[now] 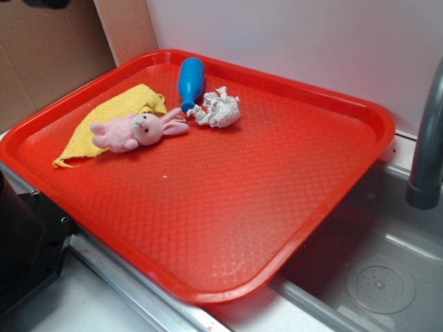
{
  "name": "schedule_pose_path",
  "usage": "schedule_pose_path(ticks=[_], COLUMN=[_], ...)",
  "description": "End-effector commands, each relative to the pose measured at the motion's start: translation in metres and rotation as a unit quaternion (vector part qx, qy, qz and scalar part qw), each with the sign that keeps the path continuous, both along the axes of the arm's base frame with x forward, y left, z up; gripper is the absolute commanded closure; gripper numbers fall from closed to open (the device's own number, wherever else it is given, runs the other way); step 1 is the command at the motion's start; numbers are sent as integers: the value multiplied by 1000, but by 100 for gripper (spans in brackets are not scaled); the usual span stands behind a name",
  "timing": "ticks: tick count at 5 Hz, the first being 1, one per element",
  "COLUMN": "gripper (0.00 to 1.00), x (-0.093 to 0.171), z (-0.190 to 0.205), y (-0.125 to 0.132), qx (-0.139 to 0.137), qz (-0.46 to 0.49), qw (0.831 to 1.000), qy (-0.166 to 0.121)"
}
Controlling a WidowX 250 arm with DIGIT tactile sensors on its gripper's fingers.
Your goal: Grab the blue bottle.
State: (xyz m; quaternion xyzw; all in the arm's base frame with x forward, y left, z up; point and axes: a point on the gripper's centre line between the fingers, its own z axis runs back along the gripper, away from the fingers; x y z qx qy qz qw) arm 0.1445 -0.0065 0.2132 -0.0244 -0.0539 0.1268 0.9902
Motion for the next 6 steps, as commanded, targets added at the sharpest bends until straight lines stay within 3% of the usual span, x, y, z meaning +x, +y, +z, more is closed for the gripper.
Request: schedule_pose_path(ticks=[1, 3, 6], gripper=[0, 0, 0], x=[36, 91, 156], z=[-22, -61, -128], y=[23, 40, 54], qx=[-1, 30, 89], qz=[148, 255, 286], qw=[988, 962, 949], qy=[-45, -92, -100])
